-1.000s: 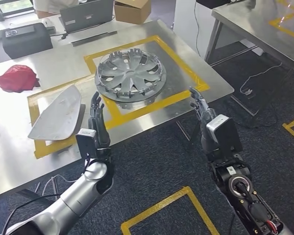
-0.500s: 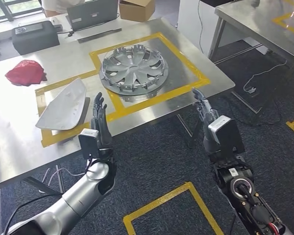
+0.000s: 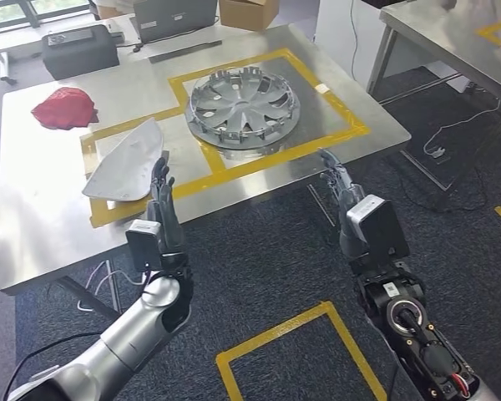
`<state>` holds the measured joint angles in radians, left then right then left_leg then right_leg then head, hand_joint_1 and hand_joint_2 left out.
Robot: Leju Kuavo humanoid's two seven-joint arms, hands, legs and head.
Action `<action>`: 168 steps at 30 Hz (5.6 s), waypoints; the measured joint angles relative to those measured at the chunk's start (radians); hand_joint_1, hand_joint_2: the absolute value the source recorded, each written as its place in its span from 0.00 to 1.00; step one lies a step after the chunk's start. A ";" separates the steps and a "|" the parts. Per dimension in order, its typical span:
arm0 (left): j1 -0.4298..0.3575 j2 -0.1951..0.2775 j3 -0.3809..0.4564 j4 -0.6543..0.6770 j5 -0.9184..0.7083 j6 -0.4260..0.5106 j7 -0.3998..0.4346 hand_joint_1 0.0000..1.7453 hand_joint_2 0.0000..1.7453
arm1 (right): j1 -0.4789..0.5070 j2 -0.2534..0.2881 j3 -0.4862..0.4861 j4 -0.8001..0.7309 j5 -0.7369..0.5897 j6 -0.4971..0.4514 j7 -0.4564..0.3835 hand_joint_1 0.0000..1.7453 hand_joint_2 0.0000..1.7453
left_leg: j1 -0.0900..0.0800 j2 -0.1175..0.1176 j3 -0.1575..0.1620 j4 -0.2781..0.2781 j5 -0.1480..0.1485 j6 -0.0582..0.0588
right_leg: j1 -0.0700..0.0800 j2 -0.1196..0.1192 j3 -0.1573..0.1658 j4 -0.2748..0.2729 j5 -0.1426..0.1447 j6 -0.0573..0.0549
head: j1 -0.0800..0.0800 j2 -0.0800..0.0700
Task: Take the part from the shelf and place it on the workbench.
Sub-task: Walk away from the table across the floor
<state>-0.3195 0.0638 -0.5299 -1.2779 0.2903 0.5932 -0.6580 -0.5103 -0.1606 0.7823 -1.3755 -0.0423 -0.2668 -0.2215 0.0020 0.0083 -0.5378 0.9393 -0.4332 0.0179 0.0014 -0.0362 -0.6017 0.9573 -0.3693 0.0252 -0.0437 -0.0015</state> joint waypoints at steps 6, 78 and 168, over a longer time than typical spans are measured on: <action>0.002 -0.002 0.000 0.000 0.000 0.000 0.000 0.00 0.00 | 0.003 0.000 0.000 0.002 0.000 0.000 0.000 0.00 0.00 | 0.008 -0.016 -0.039 -0.006 0.039 0.016 | -0.006 0.028 -0.098 0.293 -0.185 0.023 | 0.017 0.000; 0.051 0.039 0.000 -0.065 -0.007 0.019 0.007 0.00 0.00 | 0.099 -0.100 -0.173 -0.119 0.094 -0.022 0.110 0.00 0.00 | 0.002 -0.032 -0.106 0.046 0.053 -0.028 | -0.017 0.043 0.058 0.014 -0.066 -0.012 | 0.013 0.000; 0.083 0.047 0.002 -0.120 -0.025 0.019 0.010 0.00 0.00 | 0.174 -0.225 -0.286 -0.264 0.102 -0.057 0.187 0.00 0.00 | -0.004 -0.018 -0.070 0.026 0.055 0.002 | -0.015 0.040 0.073 0.024 -0.093 0.015 | -0.007 0.000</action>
<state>-0.2367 0.1106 -0.5280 -1.3976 0.2650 0.6124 -0.6483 -0.3368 -0.3860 0.4958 -1.6396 0.0600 -0.3241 -0.0346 -0.0024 -0.0096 -0.6076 0.9655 -0.3784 0.0202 -0.0136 0.0039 -0.5286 0.9818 -0.4621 0.0405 -0.0508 -0.0015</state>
